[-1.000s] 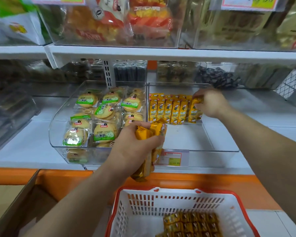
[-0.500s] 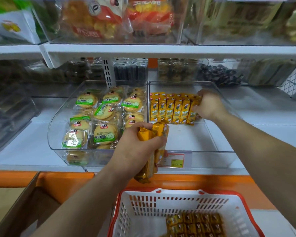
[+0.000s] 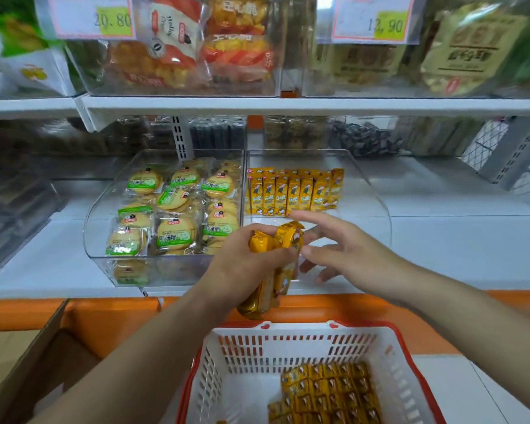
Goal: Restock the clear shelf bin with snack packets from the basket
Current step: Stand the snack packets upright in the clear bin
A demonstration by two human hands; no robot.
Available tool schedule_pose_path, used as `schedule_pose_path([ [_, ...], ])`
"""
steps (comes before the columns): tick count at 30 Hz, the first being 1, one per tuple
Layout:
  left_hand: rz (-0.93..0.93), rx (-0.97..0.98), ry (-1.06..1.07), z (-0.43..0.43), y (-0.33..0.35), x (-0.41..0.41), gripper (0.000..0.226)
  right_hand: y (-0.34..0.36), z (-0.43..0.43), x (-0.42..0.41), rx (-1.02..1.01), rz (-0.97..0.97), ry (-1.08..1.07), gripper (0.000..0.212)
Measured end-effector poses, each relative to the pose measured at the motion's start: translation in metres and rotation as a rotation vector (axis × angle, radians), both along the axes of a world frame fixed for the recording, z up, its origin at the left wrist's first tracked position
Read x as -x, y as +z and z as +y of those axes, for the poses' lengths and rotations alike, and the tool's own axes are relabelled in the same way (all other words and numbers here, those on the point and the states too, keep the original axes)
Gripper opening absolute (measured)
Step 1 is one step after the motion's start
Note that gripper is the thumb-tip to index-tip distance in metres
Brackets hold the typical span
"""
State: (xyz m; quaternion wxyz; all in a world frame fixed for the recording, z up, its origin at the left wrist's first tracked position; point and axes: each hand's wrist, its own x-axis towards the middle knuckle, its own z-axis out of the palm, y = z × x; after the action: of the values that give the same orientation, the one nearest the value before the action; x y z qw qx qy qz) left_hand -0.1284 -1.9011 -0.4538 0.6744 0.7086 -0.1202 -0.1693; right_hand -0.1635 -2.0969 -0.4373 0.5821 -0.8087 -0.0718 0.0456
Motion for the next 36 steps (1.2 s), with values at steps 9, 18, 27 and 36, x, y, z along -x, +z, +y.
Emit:
schedule_pose_path([
  [9,0.148,0.188,-0.121,-0.004,0.008,0.015,0.045,0.009,-0.011,0.009,-0.044,-0.017,-0.020,0.024],
  [18,0.054,0.033,0.005,0.006,0.006,0.006,0.053,0.007,-0.024,0.001,-0.186,0.032,-0.170,0.021],
  [27,-0.118,0.031,0.089,0.001,0.009,0.008,0.046,0.007,-0.023,0.002,-0.282,0.150,-0.257,0.014],
  [36,-0.234,-0.002,0.113,-0.015,0.004,0.015,0.023,0.001,0.005,0.018,-0.271,0.285,0.091,0.071],
])
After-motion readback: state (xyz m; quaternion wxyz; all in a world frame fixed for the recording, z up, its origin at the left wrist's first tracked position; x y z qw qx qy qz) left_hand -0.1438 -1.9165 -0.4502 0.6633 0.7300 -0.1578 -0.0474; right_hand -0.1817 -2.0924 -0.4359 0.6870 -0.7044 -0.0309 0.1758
